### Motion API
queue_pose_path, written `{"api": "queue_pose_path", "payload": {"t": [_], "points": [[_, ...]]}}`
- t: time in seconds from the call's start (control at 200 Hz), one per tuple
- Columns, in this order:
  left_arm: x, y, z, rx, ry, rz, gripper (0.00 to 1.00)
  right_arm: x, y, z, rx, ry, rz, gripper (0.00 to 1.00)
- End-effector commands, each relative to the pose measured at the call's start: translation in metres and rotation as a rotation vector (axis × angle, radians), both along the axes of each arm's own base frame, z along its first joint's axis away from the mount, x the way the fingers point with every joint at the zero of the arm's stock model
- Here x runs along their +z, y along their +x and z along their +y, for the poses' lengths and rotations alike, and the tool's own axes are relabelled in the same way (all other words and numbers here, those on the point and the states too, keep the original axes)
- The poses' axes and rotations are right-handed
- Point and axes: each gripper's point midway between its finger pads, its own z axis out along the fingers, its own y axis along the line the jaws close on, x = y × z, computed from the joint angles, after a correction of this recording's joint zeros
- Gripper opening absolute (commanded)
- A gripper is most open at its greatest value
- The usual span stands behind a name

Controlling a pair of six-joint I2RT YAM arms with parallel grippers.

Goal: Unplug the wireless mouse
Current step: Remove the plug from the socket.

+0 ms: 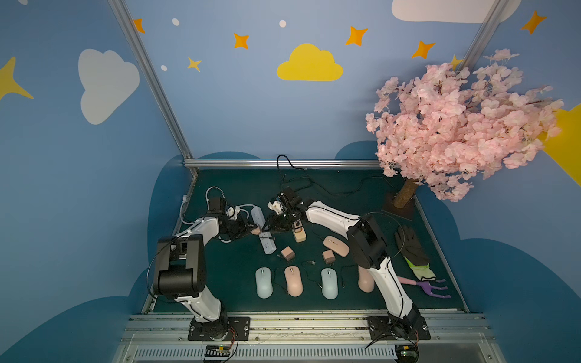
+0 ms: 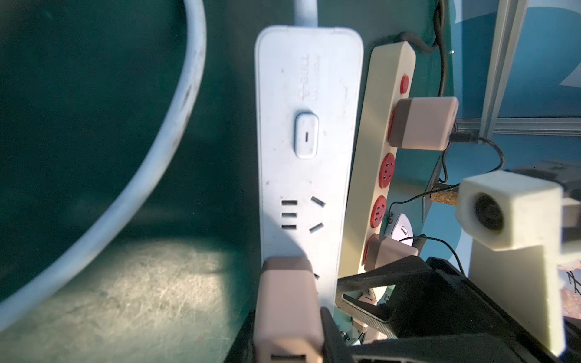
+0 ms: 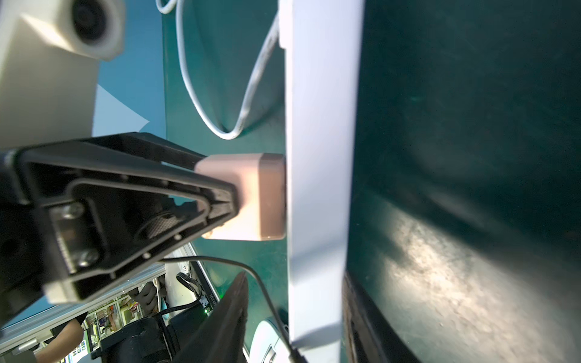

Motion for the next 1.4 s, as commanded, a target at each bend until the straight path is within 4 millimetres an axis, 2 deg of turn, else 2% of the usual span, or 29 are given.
{"api": "queue_pose_path", "payload": {"t": [0.0,0.295,0.425,0.546,0.686,1.006,1.136,1.191,1.317,1.397], "points": [[0.024,0.004,-0.008,-0.036,-0.050,-0.090,0.04,-0.015,0.001,-0.005,-0.002,-0.036,0.033,0.48],[0.027,0.004,-0.012,-0.046,-0.071,-0.104,0.03,-0.012,0.007,0.000,-0.005,-0.004,0.048,0.43],[0.027,0.004,-0.013,-0.046,-0.071,-0.104,0.03,-0.010,0.010,0.001,-0.008,0.004,0.051,0.33],[0.027,0.004,-0.013,-0.046,-0.070,-0.104,0.03,-0.012,0.008,0.000,-0.006,0.002,0.057,0.30],[0.029,0.002,-0.012,-0.042,-0.063,-0.108,0.04,-0.012,0.010,-0.004,-0.025,-0.006,0.055,0.22],[0.049,0.000,0.013,0.075,-0.021,-0.137,0.03,-0.025,0.021,-0.033,-0.115,-0.165,0.011,0.05],[0.059,0.000,0.019,0.117,-0.059,-0.171,0.04,-0.023,0.021,-0.033,-0.115,-0.164,0.011,0.02],[0.061,-0.002,0.018,0.100,0.001,-0.176,0.04,-0.020,0.021,-0.031,-0.113,-0.160,0.006,0.00],[0.069,-0.015,0.013,0.004,0.302,-0.184,0.04,-0.010,0.020,-0.025,-0.106,-0.145,-0.010,0.00],[0.077,-0.017,0.011,-0.010,0.325,-0.199,0.04,-0.002,0.021,-0.023,-0.110,-0.123,-0.018,0.00]]}}
